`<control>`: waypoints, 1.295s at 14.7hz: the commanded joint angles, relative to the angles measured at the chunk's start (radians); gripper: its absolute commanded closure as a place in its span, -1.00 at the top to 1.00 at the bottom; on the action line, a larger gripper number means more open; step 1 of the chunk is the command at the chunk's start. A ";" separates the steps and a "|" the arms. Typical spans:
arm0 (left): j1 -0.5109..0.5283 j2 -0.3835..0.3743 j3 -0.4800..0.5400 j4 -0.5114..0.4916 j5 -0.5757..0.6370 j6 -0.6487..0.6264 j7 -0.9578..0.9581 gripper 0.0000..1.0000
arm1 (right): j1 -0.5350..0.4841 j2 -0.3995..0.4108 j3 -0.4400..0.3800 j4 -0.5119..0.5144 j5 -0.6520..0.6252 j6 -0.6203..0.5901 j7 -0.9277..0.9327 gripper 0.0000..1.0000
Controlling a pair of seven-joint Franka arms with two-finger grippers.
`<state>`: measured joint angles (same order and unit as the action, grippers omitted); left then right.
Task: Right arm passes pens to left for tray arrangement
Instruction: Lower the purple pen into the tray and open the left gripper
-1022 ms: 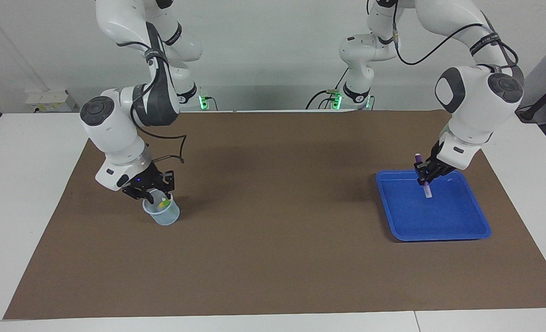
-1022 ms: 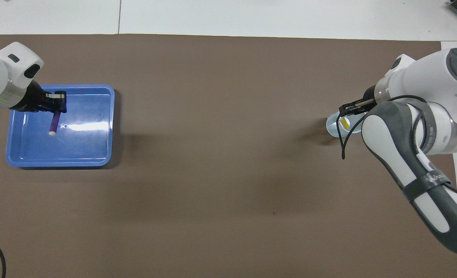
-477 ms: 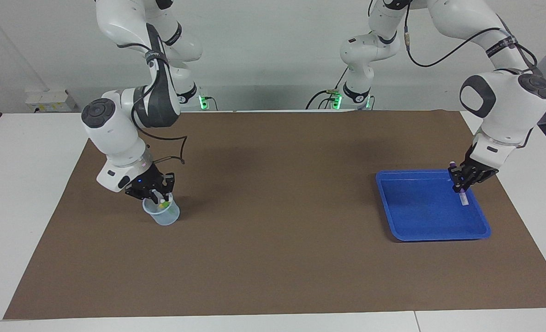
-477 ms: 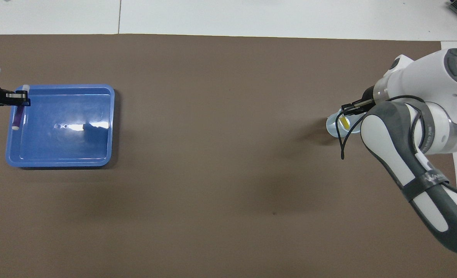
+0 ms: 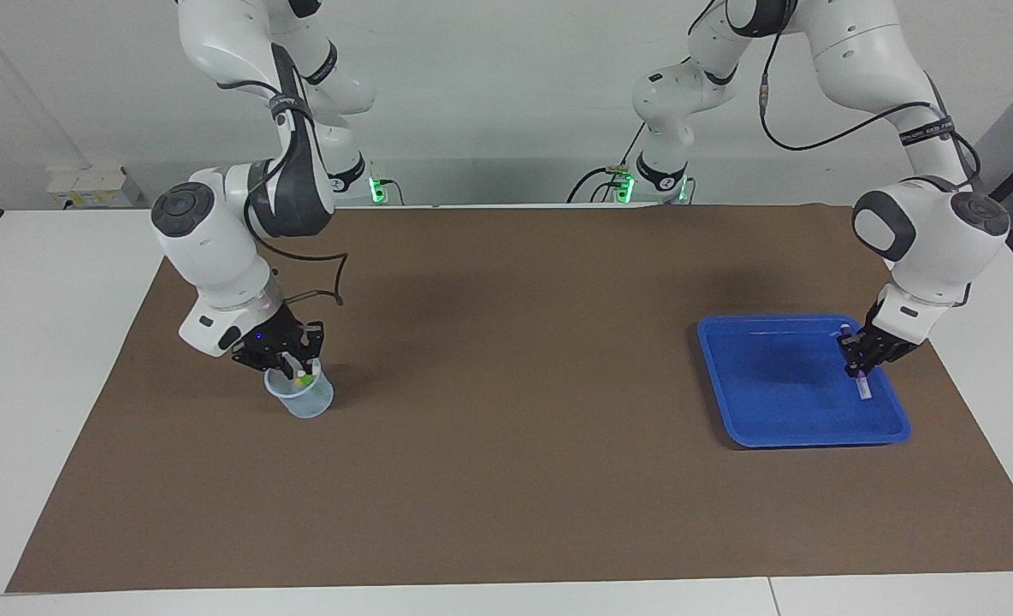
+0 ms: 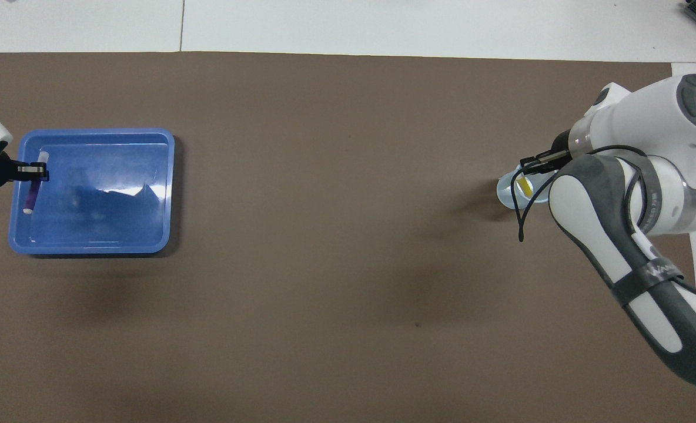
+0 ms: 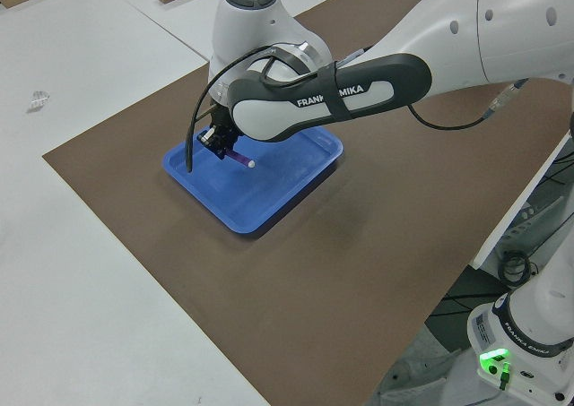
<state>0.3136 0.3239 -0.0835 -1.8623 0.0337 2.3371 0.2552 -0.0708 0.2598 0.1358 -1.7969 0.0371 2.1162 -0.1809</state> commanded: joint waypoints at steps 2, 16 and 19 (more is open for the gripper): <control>0.016 -0.006 -0.010 -0.070 0.020 0.085 0.009 -1.00 | -0.004 -0.004 0.008 -0.021 -0.023 0.027 0.024 -0.45; 0.015 0.007 -0.010 -0.164 0.020 0.223 -0.001 -0.80 | -0.006 -0.005 0.010 -0.026 -0.023 0.031 0.026 -0.90; 0.015 0.007 -0.009 -0.150 0.020 0.211 -0.001 0.00 | -0.006 -0.005 0.010 0.014 -0.023 -0.011 0.028 -0.90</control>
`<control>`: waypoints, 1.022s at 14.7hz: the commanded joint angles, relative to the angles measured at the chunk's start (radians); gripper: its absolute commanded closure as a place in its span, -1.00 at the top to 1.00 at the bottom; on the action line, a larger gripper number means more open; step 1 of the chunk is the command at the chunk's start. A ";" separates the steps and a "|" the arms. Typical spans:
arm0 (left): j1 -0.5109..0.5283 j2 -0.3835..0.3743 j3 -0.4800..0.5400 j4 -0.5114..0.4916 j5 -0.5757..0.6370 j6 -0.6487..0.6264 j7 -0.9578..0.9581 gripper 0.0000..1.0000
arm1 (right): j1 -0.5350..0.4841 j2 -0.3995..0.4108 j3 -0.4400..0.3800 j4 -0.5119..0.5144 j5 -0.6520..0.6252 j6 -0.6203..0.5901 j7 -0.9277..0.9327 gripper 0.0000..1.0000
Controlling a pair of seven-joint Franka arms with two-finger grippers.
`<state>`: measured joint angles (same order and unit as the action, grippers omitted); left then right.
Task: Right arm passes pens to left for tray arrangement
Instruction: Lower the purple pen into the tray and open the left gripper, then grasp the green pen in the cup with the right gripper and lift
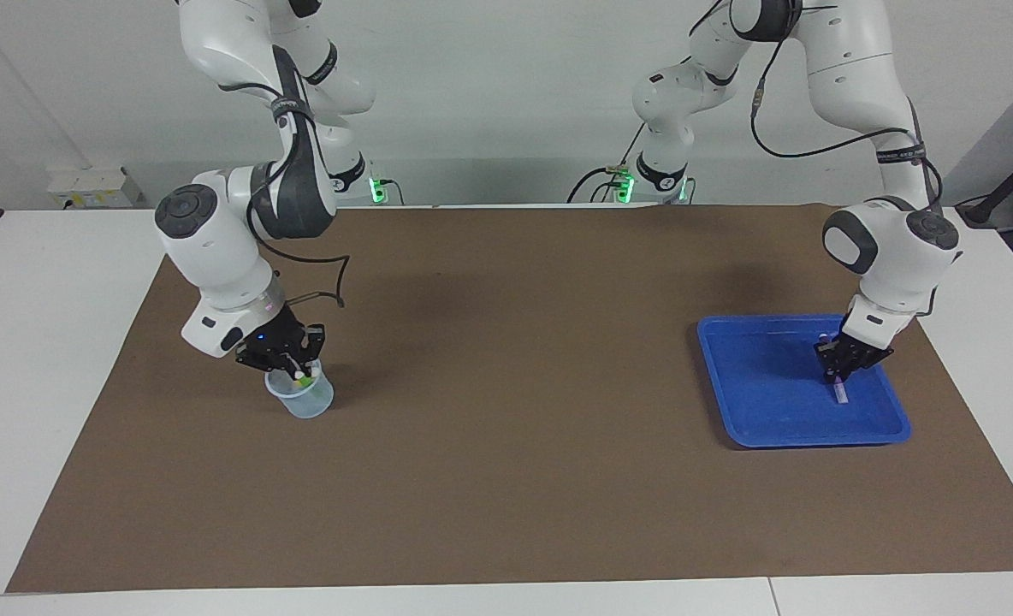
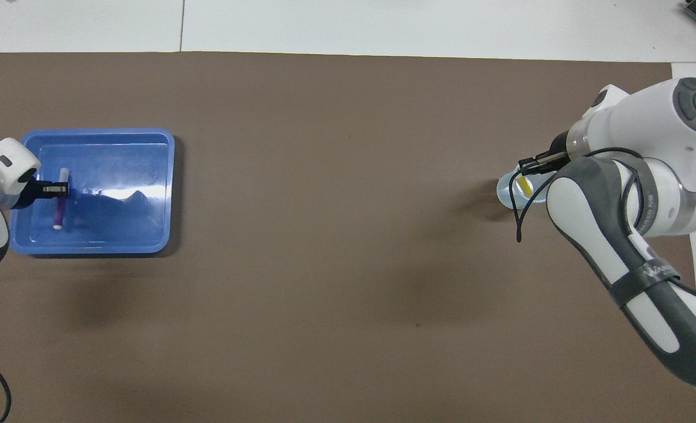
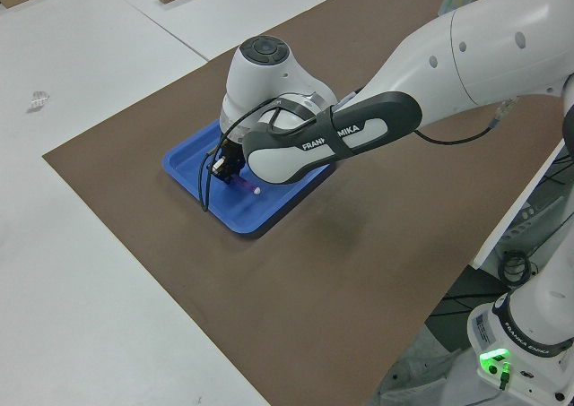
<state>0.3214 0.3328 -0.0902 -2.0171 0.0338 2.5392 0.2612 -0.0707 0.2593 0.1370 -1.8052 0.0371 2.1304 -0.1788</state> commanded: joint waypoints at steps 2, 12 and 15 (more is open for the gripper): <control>0.004 -0.003 -0.002 0.026 0.020 -0.025 -0.007 0.21 | -0.008 -0.008 0.009 0.065 -0.023 -0.070 0.025 -0.90; -0.132 -0.029 -0.013 0.293 0.008 -0.439 -0.267 0.21 | -0.020 -0.172 0.004 0.225 0.004 -0.412 0.028 -0.90; -0.180 -0.037 -0.020 0.290 -0.081 -0.467 -0.403 0.21 | -0.023 -0.186 0.001 0.273 0.148 -0.472 0.113 -0.90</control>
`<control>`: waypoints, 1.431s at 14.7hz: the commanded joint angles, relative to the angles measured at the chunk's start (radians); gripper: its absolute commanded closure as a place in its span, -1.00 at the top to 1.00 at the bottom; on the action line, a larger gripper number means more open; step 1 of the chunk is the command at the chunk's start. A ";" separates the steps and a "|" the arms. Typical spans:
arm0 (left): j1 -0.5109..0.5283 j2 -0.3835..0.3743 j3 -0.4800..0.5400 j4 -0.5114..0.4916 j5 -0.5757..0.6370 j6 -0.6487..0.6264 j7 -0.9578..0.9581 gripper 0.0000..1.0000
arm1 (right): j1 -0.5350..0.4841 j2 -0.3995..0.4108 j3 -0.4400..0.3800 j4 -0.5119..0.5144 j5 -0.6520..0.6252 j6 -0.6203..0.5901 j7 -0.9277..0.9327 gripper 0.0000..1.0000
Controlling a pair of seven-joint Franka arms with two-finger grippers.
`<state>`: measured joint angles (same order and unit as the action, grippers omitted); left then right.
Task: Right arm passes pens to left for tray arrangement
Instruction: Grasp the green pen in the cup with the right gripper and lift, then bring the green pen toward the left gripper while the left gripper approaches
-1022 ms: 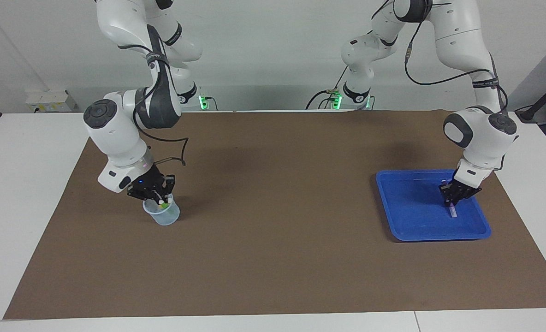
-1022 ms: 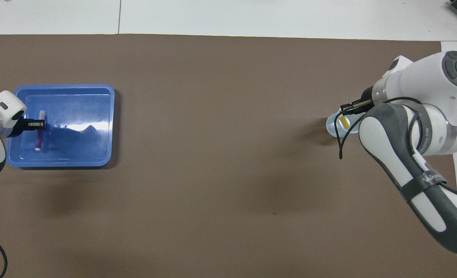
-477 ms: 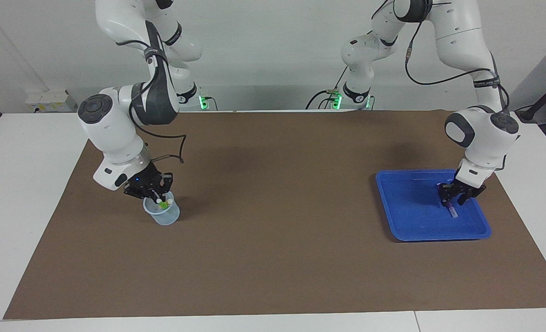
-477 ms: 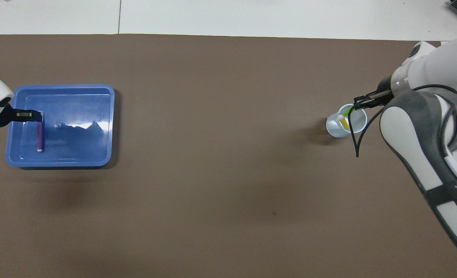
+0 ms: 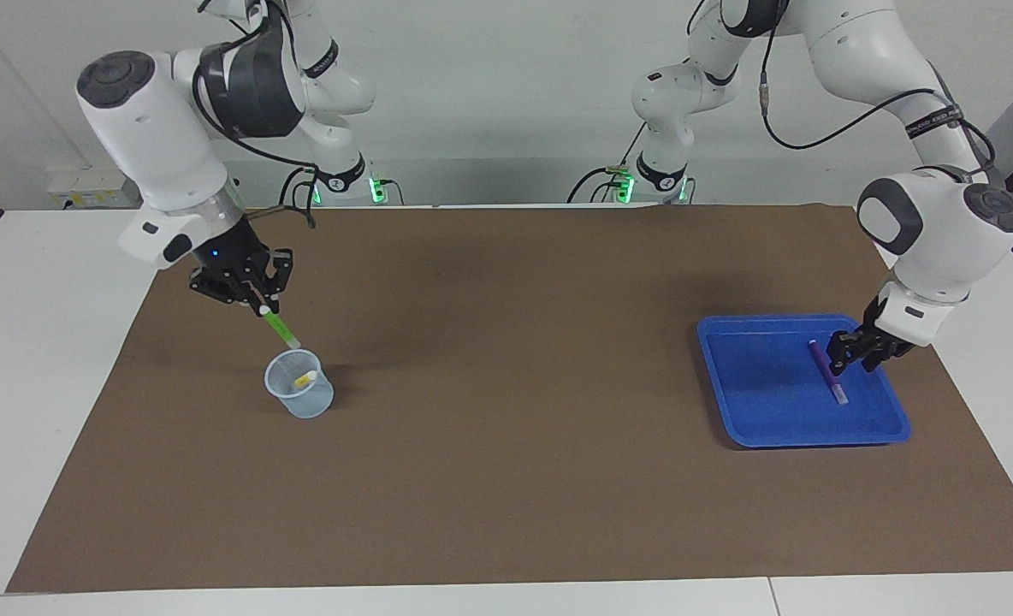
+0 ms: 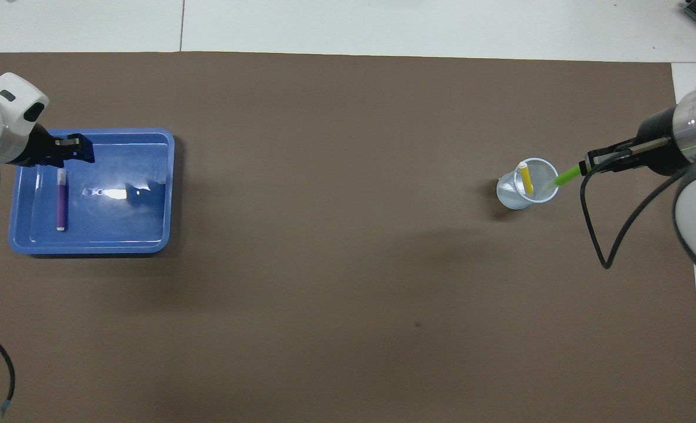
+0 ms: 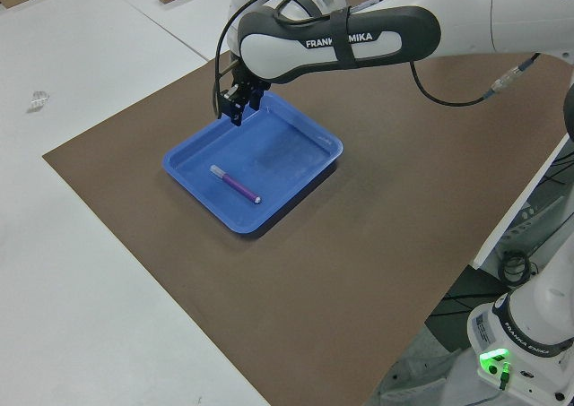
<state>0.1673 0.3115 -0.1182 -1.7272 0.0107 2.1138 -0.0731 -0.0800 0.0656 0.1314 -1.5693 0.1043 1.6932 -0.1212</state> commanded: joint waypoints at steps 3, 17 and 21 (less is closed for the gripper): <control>-0.041 -0.037 0.008 -0.011 -0.205 -0.122 -0.141 0.29 | -0.015 0.005 0.010 0.018 0.217 0.003 0.214 -0.90; -0.284 -0.092 -0.021 0.006 -0.412 -0.145 -1.222 0.63 | 0.312 0.126 0.016 -0.170 0.495 0.683 0.802 -0.90; -0.396 -0.078 -0.024 0.003 -0.426 0.049 -1.600 0.75 | 0.388 0.146 0.016 -0.186 0.506 0.793 0.932 -0.90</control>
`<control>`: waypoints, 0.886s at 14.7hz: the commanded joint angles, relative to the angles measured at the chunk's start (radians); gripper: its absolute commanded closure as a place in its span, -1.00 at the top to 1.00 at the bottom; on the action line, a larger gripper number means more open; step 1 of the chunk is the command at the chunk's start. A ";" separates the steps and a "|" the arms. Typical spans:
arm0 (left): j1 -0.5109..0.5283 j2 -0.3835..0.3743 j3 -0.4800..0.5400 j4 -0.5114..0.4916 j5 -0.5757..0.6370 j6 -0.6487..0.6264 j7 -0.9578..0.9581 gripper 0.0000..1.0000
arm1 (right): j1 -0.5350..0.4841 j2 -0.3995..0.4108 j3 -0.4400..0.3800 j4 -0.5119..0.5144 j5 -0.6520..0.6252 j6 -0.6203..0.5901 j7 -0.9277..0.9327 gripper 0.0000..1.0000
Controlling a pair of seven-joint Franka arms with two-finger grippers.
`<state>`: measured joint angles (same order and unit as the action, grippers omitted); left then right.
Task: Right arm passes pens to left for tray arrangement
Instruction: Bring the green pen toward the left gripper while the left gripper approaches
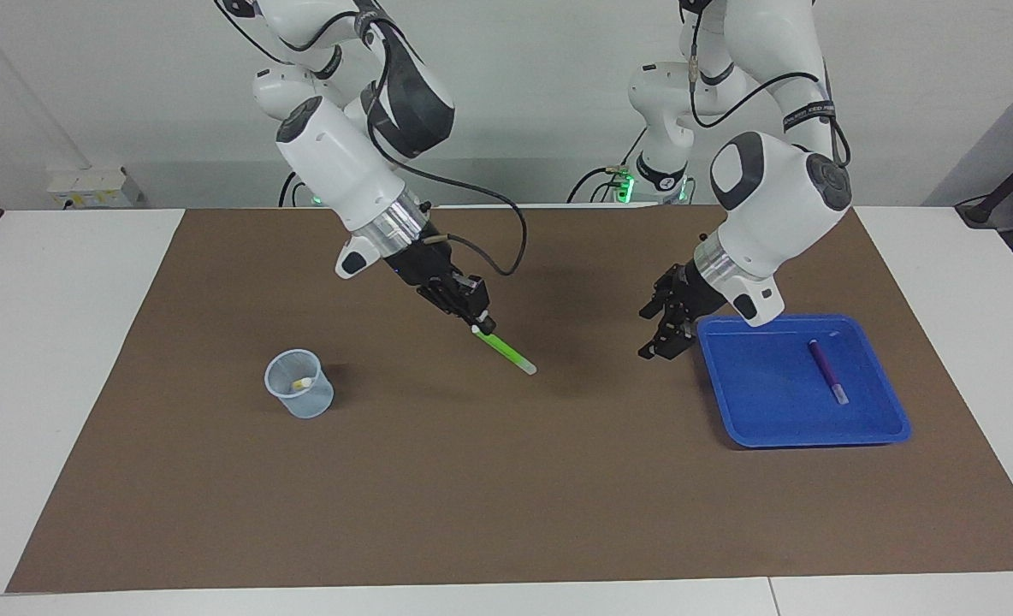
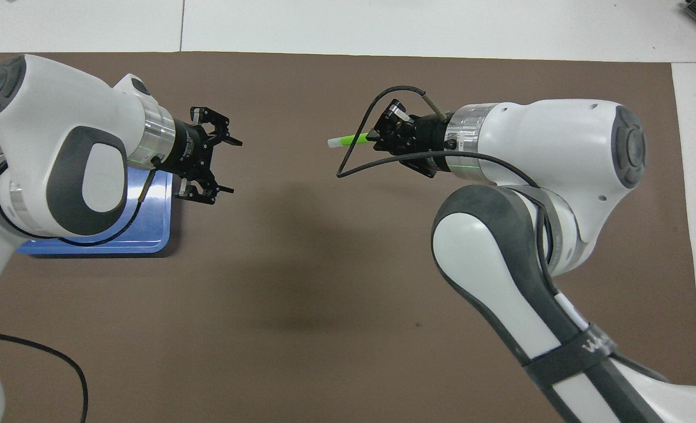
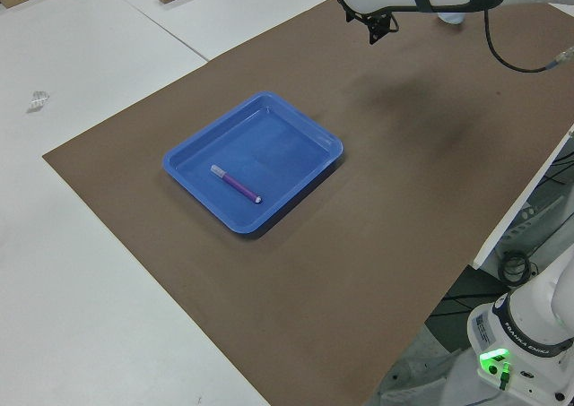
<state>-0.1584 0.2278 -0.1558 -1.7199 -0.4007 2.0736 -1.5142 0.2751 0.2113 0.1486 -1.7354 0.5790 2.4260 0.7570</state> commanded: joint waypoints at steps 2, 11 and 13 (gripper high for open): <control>-0.099 0.008 0.013 -0.003 -0.015 0.166 -0.278 0.75 | 0.050 0.000 -0.001 -0.026 0.032 0.073 0.085 -0.90; -0.234 0.028 0.012 -0.027 -0.020 0.417 -0.437 0.55 | 0.068 0.000 -0.001 -0.026 0.030 0.099 0.085 -0.90; -0.239 0.028 0.012 -0.027 -0.020 0.439 -0.455 0.48 | 0.068 0.000 -0.001 -0.026 0.032 0.099 0.085 -0.90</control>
<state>-0.3749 0.2626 -0.1578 -1.7274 -0.4018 2.4691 -1.9479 0.3390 0.2187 0.1474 -1.7474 0.5802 2.4974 0.8418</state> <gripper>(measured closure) 0.229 0.828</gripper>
